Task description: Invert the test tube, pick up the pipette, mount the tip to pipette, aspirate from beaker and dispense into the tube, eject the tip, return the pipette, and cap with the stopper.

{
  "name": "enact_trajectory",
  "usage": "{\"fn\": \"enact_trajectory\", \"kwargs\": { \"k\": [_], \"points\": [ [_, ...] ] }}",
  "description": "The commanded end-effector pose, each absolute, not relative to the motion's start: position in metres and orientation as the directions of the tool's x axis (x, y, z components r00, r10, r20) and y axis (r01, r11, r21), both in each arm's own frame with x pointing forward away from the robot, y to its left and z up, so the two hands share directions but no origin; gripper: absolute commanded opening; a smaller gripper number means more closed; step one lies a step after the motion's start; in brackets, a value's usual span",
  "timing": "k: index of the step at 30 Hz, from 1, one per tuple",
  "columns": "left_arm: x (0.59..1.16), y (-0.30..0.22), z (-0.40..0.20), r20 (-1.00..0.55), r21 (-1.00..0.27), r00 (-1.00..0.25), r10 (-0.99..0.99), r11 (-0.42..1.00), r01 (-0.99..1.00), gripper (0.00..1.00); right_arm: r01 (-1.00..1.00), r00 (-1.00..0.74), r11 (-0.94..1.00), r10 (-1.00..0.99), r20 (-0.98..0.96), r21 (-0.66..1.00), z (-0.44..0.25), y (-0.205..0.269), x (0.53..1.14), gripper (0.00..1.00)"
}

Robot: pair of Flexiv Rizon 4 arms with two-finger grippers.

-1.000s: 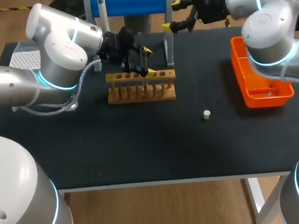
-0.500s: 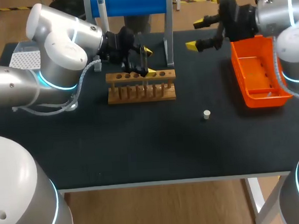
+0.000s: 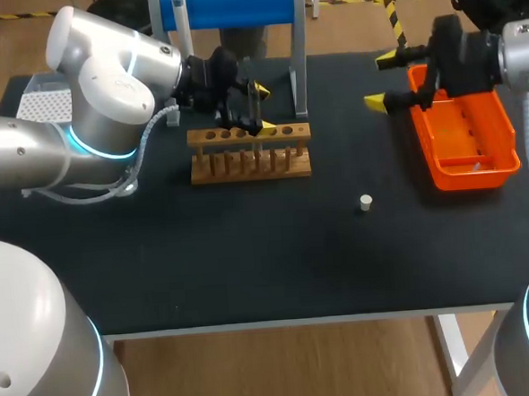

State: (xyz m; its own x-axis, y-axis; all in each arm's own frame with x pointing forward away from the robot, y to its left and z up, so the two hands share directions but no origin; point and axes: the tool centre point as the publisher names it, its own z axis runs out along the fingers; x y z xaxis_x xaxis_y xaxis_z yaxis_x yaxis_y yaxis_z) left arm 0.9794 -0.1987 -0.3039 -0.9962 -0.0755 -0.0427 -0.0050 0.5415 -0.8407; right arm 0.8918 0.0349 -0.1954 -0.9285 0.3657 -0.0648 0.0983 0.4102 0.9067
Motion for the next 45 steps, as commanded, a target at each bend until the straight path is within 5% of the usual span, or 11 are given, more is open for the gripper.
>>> {"fn": "enact_trajectory", "kwargs": {
  "k": [1, 45],
  "points": [
    [0.98, -0.198, -0.303, -0.04, -0.84, -0.997, -0.072, 0.543, -0.005, 1.0, 0.105, -0.911, 0.415, 0.404, -0.08, 0.904, -0.198, 0.029, 0.869, 1.0],
    [0.98, -0.198, -0.303, -0.04, -0.84, -0.997, -0.072, 0.543, -0.005, 1.0, 0.238, -0.833, 0.442, 0.55, -0.052, 0.865, -0.261, 0.005, 0.82, 1.0]
  ]
}}
